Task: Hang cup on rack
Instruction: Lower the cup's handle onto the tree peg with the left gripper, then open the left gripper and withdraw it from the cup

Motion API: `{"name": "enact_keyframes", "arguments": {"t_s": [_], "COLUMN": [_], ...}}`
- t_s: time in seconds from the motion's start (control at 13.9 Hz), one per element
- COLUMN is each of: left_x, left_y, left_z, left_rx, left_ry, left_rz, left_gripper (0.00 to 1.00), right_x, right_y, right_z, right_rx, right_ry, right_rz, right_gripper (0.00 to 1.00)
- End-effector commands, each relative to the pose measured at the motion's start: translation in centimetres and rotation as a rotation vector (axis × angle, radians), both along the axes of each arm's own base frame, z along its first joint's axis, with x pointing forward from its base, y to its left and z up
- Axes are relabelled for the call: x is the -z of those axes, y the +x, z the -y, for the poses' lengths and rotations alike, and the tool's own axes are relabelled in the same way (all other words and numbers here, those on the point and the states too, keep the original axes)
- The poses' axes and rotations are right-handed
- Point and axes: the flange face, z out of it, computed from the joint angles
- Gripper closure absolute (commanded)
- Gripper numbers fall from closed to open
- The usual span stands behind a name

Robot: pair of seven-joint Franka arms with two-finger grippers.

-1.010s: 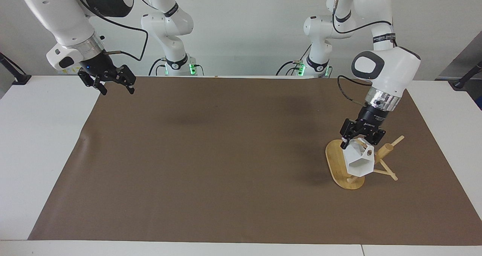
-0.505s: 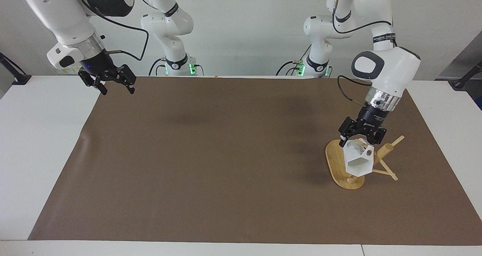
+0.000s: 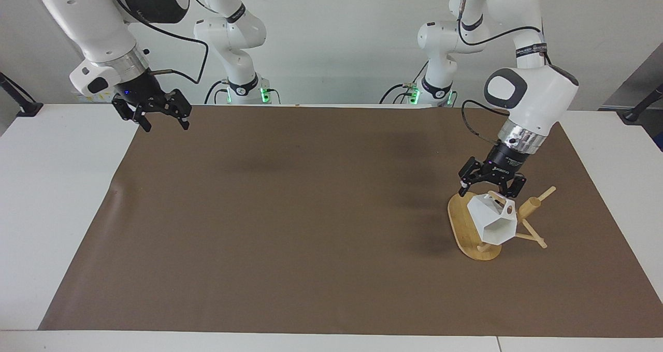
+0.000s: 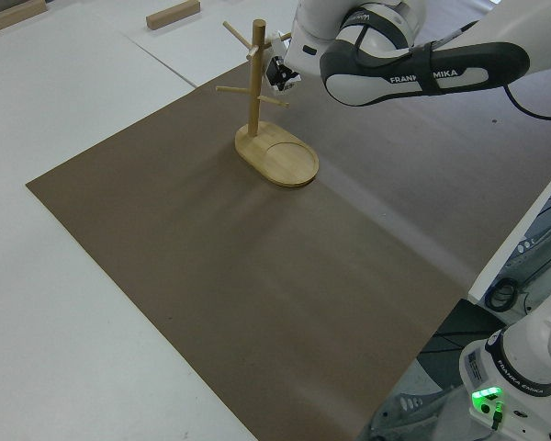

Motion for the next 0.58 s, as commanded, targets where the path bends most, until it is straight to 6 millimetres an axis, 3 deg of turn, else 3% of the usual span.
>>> {"name": "enact_keyframes", "arguments": {"t_s": [0.0,0.5], "left_x": [-2.2,-7.4], "left_y": [-0.7,-3.6], "left_z": [0.0,1.6], "left_rx": [0.165,0.937], "left_ry": [0.08,0.225], "left_rz": [0.01,0.149], "left_gripper": [0.0,0.0], "right_x": [-0.1,-0.3], "right_y": [-0.7,-0.3], "right_z": [1.8,1.5], "right_rx": [-0.022,0.015], "right_ry": [-0.024,-0.034], "right_rz": [0.018,0.051], "right_gripper": [0.0,0.0]}}
